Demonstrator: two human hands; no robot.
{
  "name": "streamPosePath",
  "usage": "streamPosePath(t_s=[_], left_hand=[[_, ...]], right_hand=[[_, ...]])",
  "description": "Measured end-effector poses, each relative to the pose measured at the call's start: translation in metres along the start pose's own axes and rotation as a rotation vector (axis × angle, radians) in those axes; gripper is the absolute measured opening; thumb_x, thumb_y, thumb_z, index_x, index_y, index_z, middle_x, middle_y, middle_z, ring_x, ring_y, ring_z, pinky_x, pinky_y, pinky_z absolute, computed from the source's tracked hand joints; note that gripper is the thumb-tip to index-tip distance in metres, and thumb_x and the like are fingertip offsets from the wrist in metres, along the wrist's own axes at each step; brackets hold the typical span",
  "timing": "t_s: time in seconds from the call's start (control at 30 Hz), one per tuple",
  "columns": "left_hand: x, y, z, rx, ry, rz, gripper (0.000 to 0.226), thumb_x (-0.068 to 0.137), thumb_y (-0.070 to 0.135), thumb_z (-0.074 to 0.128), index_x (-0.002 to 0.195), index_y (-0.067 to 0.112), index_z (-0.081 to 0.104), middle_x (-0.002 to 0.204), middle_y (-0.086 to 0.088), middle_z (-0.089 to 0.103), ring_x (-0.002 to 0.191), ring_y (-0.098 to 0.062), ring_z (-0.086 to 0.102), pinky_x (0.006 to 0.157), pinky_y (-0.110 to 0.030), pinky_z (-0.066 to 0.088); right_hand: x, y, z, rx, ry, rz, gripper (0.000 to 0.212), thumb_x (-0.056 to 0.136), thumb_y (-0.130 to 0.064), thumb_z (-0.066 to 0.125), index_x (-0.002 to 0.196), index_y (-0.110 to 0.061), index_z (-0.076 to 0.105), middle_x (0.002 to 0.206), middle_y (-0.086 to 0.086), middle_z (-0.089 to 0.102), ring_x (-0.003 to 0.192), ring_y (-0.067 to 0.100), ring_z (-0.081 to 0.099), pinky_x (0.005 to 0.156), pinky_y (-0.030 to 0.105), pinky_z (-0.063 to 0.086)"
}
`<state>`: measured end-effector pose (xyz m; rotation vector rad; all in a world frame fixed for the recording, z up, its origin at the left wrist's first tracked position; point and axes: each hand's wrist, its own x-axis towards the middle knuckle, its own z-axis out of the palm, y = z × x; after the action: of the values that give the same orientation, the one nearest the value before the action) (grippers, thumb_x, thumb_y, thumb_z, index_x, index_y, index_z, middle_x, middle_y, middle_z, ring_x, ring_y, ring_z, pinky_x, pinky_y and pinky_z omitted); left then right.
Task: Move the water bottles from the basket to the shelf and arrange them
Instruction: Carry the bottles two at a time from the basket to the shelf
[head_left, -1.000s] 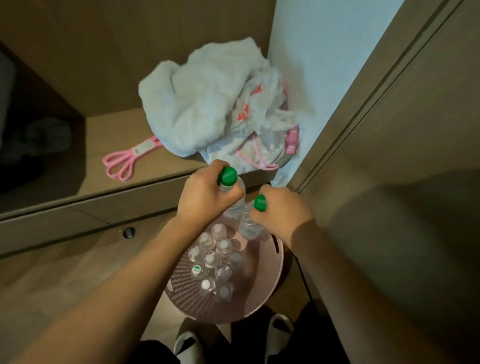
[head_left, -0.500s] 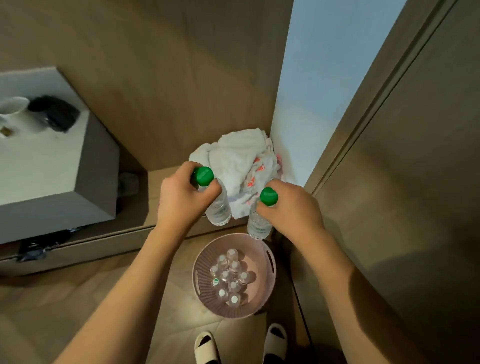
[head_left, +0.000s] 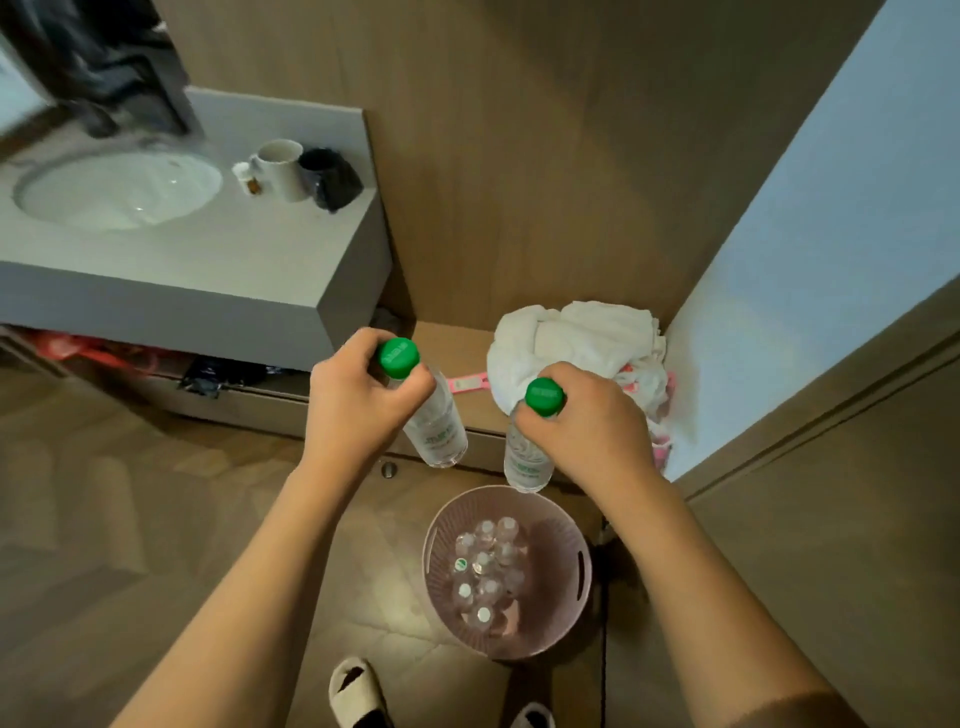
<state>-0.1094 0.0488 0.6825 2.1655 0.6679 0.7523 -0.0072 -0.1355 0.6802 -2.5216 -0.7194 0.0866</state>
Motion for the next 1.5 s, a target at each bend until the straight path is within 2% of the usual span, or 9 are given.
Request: streamPosePath(t_s=[0.27,0.4,0.53,0.67,0.77,0.87,1.07,1.3,1.5], left_hand=[[0.016,-0.064,-0.098,0.093,0.104,-0.054,0.024,0.079,0.023,0.076,0.098,0.015,0.064,0.082,0.003,0.064,0.069,-0.004,0.058,0.063,-0.013,0.043],[0.029,-0.103,-0.154,0.108,0.168,-0.089,0.026,0.078,0.025,0.075,0.098,0.013,0.066,0.083,0.001,0.065,0.067,-0.004,0.056,0.062,-0.01,0.04],[0.038,-0.142,-0.207,0.113,0.196,-0.108,0.025,0.079,0.025,0.074,0.099,0.014,0.066,0.084,0.004,0.066,0.07,-0.004,0.059,0.061,-0.006,0.041],[0.045,-0.18,-0.256,0.092,0.233,-0.117,0.022,0.079,0.025,0.075,0.097,0.017,0.065,0.081,0.009,0.064,0.075,-0.005,0.062,0.066,-0.022,0.054],[0.05,-0.202,-0.289,0.102,0.276,-0.127,0.019,0.079,0.025,0.075,0.094,0.019,0.064,0.077,0.015,0.061,0.07,0.001,0.058,0.059,-0.011,0.045],[0.058,-0.222,-0.318,0.105,0.326,-0.162,0.019,0.077,0.025,0.074,0.092,0.02,0.064,0.074,0.019,0.059,0.066,0.005,0.056,0.057,-0.006,0.038],[0.083,-0.264,-0.37,0.127,0.42,-0.23,0.014,0.075,0.017,0.075,0.084,0.019,0.064,0.061,0.017,0.053,0.059,0.004,0.052,0.055,-0.005,0.037],[0.147,-0.332,-0.426,0.168,0.471,-0.24,0.016,0.076,0.016,0.075,0.089,0.016,0.066,0.065,0.014,0.057,0.059,0.006,0.053,0.055,-0.004,0.038],[0.215,-0.387,-0.475,0.243,0.476,-0.277,0.019,0.078,0.02,0.076,0.093,0.017,0.066,0.069,0.015,0.058,0.064,0.005,0.055,0.055,-0.005,0.037]], right_hand=[[0.017,-0.11,0.046,0.024,-0.112,-0.116,0.019,0.08,-0.039,0.063,0.095,-0.028,0.061,0.083,-0.006,0.062,0.078,0.02,0.058,0.065,0.032,0.048],[0.028,-0.175,0.075,0.032,-0.165,-0.181,0.02,0.08,-0.041,0.065,0.095,-0.03,0.059,0.085,-0.006,0.063,0.079,0.02,0.059,0.068,0.036,0.054],[0.036,-0.236,0.105,0.019,-0.194,-0.245,0.021,0.08,-0.042,0.066,0.097,-0.032,0.059,0.087,-0.007,0.064,0.08,0.017,0.059,0.068,0.035,0.053],[0.042,-0.294,0.135,0.02,-0.212,-0.282,0.022,0.081,-0.044,0.065,0.099,-0.034,0.058,0.087,-0.008,0.064,0.08,0.017,0.06,0.069,0.037,0.056],[0.048,-0.332,0.152,0.035,-0.241,-0.323,0.022,0.081,-0.043,0.065,0.1,-0.033,0.059,0.086,-0.009,0.063,0.079,0.015,0.059,0.066,0.032,0.052],[0.055,-0.369,0.171,0.05,-0.252,-0.366,0.021,0.081,-0.043,0.066,0.098,-0.034,0.059,0.085,-0.008,0.062,0.079,0.016,0.057,0.064,0.028,0.045],[0.083,-0.441,0.215,0.053,-0.31,-0.445,0.02,0.08,-0.043,0.065,0.097,-0.033,0.06,0.087,-0.008,0.065,0.08,0.016,0.059,0.065,0.029,0.048],[0.147,-0.521,0.272,0.097,-0.33,-0.518,0.02,0.079,-0.042,0.064,0.094,-0.03,0.061,0.082,-0.009,0.064,0.075,0.014,0.057,0.057,0.026,0.04],[0.21,-0.6,0.32,0.095,-0.353,-0.583,0.021,0.077,-0.041,0.065,0.092,-0.027,0.06,0.081,-0.007,0.063,0.076,0.018,0.058,0.063,0.03,0.047]])
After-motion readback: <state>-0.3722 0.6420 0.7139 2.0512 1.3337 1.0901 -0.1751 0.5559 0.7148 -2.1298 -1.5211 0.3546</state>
